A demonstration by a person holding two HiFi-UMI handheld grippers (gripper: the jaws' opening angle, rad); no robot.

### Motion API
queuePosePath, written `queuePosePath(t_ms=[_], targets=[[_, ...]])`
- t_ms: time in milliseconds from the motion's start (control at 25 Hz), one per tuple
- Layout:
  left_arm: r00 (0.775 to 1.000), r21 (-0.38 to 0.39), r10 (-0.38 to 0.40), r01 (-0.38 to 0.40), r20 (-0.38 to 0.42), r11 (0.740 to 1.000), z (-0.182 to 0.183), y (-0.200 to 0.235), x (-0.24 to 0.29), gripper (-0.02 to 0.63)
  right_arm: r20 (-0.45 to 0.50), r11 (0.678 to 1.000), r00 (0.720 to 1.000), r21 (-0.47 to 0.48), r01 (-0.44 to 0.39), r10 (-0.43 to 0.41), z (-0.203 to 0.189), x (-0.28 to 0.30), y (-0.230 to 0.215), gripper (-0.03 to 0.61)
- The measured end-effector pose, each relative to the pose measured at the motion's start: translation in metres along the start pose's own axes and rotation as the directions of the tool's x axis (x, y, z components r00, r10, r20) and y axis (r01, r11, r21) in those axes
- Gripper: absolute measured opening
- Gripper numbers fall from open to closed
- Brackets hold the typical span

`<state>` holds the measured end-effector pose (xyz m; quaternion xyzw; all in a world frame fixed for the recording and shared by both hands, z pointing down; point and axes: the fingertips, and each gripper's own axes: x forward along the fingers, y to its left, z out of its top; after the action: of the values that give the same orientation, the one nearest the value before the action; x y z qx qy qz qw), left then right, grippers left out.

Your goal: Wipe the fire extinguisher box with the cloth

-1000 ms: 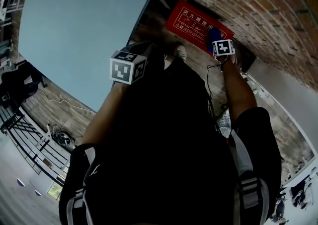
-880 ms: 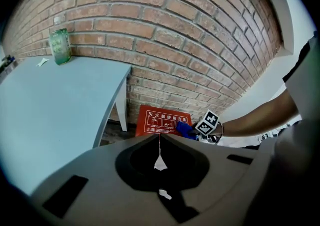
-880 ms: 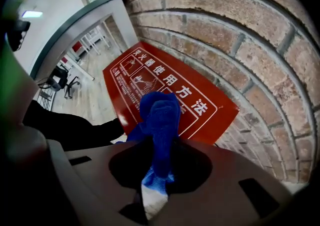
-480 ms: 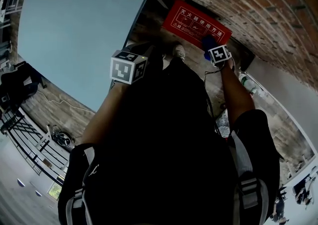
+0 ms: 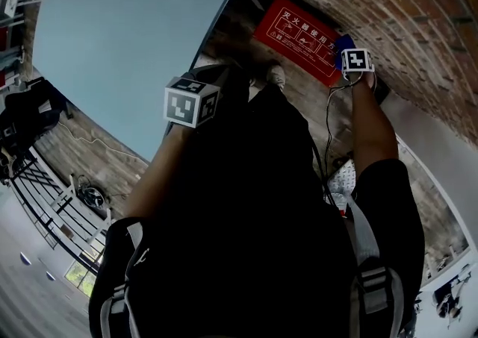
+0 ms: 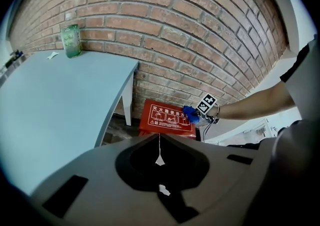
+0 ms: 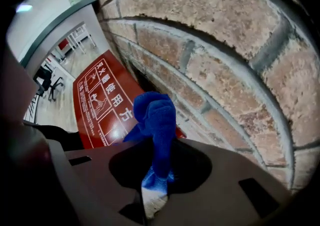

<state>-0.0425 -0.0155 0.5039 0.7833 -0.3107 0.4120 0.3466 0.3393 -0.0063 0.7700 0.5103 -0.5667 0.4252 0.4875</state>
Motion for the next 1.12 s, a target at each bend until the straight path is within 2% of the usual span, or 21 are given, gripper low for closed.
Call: queuePosePath(t_ms=[200, 280, 400, 520, 720, 800, 920, 1040, 1120], targets=[[0.999, -0.063, 0.033, -0.032, 0.013, 0.998, -0.01, 0.006, -0.009, 0.011, 0.042, 0.99, 0.997, 0.122, 0.065, -0.07, 0.008, 0.0, -0.012, 0.083], [0.999, -0.087, 0.037, -0.035, 0.016, 0.996, -0.014, 0.008, -0.011, 0.011, 0.075, 0.986, 0.991, 0.128, 0.103, -0.113, 0.001, -0.004, -0.007, 0.083], [1.0, -0.086, 0.026, -0.024, 0.014, 0.996, -0.015, 0.007, -0.009, 0.011, 0.091, 0.988, 0.994, 0.143, 0.052, -0.065, -0.016, -0.004, 0.015, 0.083], [1.0, -0.049, 0.01, -0.01, 0.006, 0.999, -0.015, -0.002, -0.007, 0.011, 0.06, 0.984, 0.998, 0.18, 0.006, -0.017, -0.04, -0.009, 0.037, 0.083], [0.998, -0.037, -0.049, 0.05, 0.034, 0.998, -0.007, -0.015, 0.0, 0.011, 0.005, 0.981, 0.996, 0.17, -0.092, 0.092, -0.066, -0.017, 0.074, 0.083], [0.995, -0.006, -0.082, 0.082, 0.052, 0.997, 0.001, -0.023, 0.002, 0.011, 0.054, 0.974, 0.995, 0.207, -0.094, 0.084, -0.067, -0.03, 0.079, 0.083], [0.99, 0.074, -0.121, 0.115, 0.076, 0.991, 0.008, -0.038, -0.001, 0.011, 0.208, 0.964, 0.976, 0.241, -0.115, 0.064, -0.052, -0.061, 0.092, 0.083], [0.986, 0.112, -0.13, 0.119, 0.104, 0.987, -0.001, -0.044, -0.014, 0.011, 0.351, 0.964, 0.935, 0.225, -0.144, 0.058, -0.04, -0.103, 0.119, 0.083], [0.983, 0.133, -0.139, 0.123, 0.118, 0.984, -0.01, -0.047, -0.024, 0.011, 0.446, 0.96, 0.894, 0.228, -0.162, 0.045, -0.031, -0.136, 0.137, 0.083]])
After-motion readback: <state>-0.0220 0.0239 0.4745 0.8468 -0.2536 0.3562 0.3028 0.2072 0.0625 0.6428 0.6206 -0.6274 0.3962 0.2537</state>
